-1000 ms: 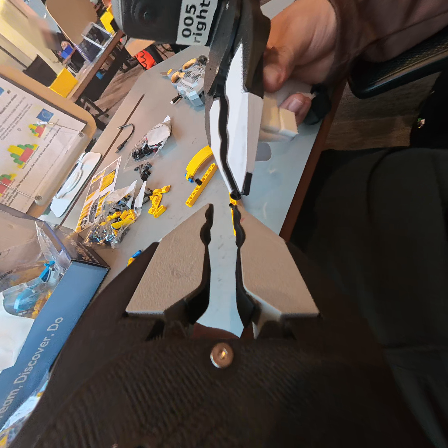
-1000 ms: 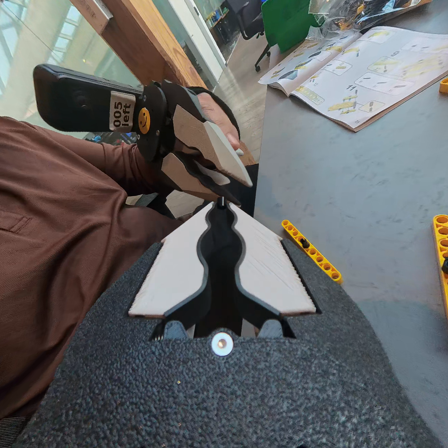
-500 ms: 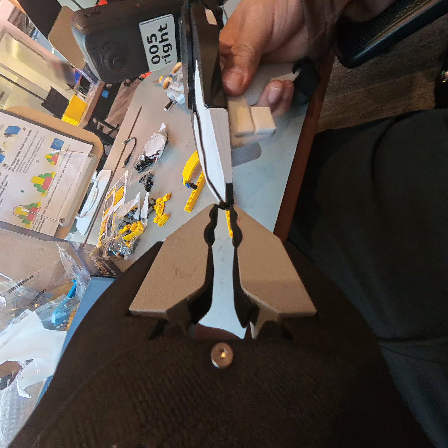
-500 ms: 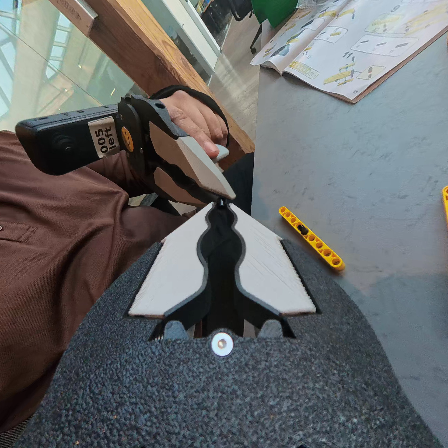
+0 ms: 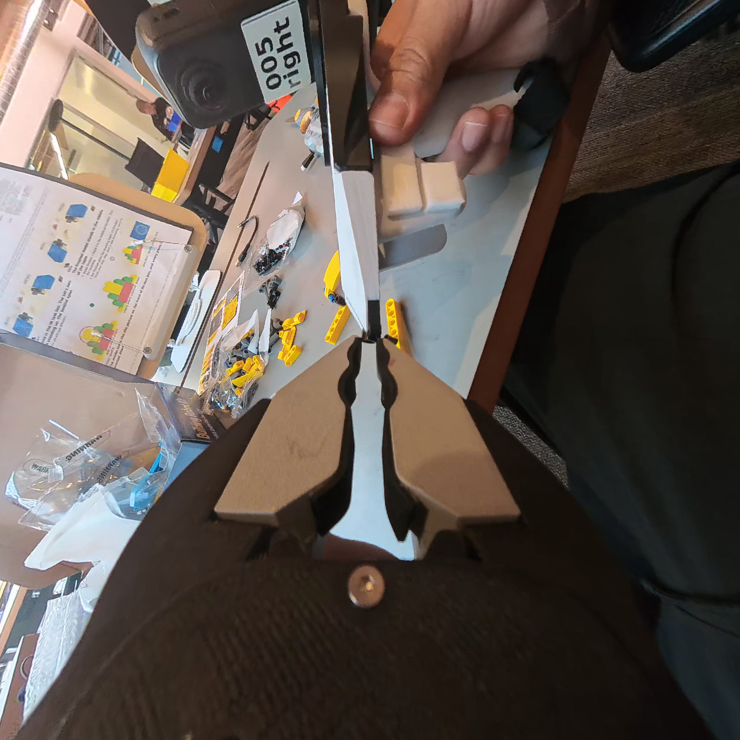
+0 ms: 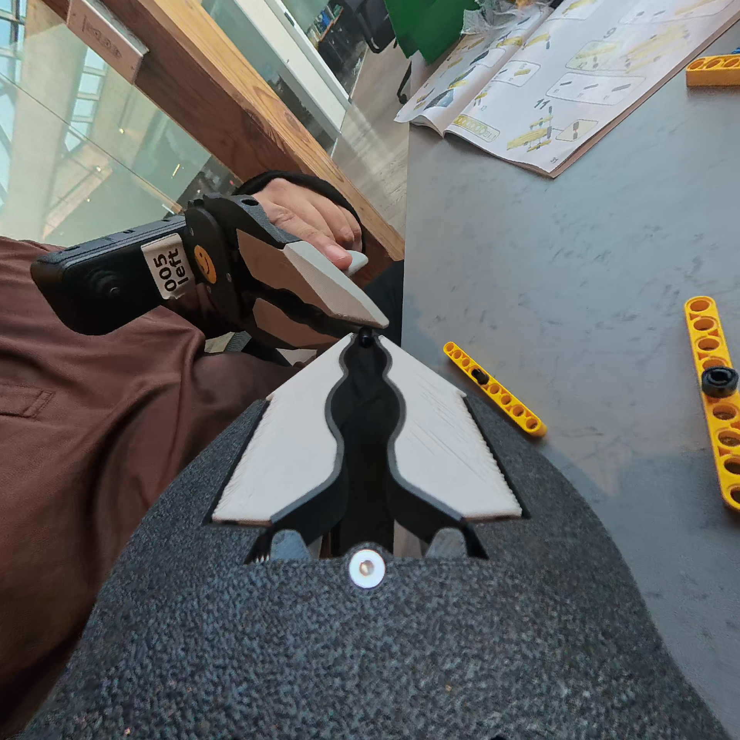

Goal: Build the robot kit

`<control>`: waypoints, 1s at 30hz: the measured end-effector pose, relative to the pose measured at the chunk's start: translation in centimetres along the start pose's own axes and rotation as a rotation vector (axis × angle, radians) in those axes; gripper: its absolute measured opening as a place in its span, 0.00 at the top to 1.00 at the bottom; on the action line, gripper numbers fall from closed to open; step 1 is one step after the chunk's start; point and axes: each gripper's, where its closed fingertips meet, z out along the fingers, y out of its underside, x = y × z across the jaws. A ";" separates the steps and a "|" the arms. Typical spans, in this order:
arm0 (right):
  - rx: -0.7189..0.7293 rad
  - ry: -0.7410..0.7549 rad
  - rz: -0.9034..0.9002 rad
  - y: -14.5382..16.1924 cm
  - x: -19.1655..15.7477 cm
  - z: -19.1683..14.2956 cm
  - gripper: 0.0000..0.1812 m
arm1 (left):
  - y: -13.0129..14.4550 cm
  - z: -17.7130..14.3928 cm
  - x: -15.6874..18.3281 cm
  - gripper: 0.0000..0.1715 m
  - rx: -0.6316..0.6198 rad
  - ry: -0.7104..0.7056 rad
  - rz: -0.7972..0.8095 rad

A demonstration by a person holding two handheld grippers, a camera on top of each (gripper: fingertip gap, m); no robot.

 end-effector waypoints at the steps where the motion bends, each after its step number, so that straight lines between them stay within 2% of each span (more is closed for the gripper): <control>1: 0.001 0.007 0.000 0.0 0.1 0.0 0.96 | 0.1 0.1 0.0 0.98 -0.004 -0.007 -0.003; 9: -0.004 0.032 -0.009 0.0 0.4 0.0 0.96 | 0.2 0.3 -0.1 0.98 0.003 -0.017 -0.010; 17: 0.018 0.092 -0.027 -0.5 1.2 -0.3 0.96 | 0.6 1.0 -0.5 0.98 -0.011 -0.047 -0.140; 24: 0.060 0.087 -0.041 -1.1 1.1 -0.6 0.96 | 0.3 1.1 -1.1 0.98 0.011 -0.066 -0.267; 30: 0.070 0.096 -0.038 -1.3 1.2 -0.6 0.96 | 0.3 1.2 -1.2 0.98 0.011 -0.100 -0.294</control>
